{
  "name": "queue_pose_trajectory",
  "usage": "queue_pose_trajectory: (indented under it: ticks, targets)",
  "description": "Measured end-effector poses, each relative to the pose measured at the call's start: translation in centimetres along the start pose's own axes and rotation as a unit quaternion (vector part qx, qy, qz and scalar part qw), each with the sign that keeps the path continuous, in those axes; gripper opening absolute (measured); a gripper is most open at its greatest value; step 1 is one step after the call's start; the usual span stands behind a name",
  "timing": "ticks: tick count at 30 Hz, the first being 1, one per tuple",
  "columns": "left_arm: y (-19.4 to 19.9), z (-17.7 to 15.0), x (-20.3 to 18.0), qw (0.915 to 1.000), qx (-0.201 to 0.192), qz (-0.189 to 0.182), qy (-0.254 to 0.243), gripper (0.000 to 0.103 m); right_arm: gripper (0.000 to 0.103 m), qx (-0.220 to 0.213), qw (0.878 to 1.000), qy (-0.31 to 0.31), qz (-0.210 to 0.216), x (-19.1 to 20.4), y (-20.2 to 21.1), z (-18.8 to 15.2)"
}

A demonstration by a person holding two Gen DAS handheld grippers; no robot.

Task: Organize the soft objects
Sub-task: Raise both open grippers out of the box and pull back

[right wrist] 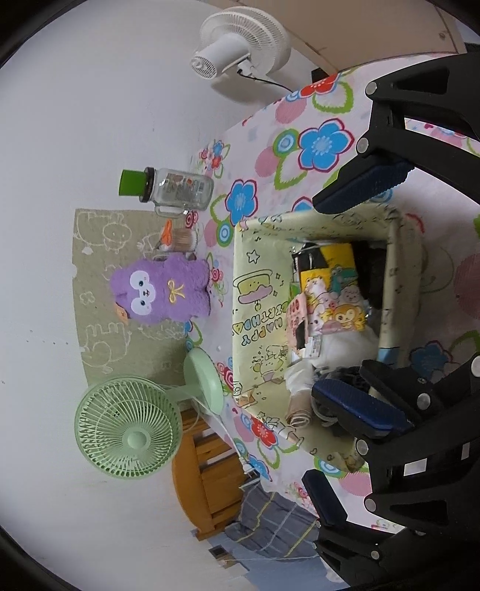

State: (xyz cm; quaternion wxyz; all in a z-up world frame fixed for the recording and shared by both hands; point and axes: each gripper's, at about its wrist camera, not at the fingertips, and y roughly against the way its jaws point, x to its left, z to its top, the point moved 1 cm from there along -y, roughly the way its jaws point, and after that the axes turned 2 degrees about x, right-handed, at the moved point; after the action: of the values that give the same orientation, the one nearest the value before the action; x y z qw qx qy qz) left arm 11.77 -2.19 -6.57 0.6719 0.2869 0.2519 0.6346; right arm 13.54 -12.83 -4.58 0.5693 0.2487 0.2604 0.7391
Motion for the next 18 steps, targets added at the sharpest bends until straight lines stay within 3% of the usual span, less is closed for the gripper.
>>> queue_pose_trajectory:
  ticks: [18]
  targets:
    - [5.0,-1.4,-0.8,0.999,-0.037,0.019,0.014,0.103,0.095,-0.042,0.999,-0.019,-0.02,-1.9,5.9,-1.8]
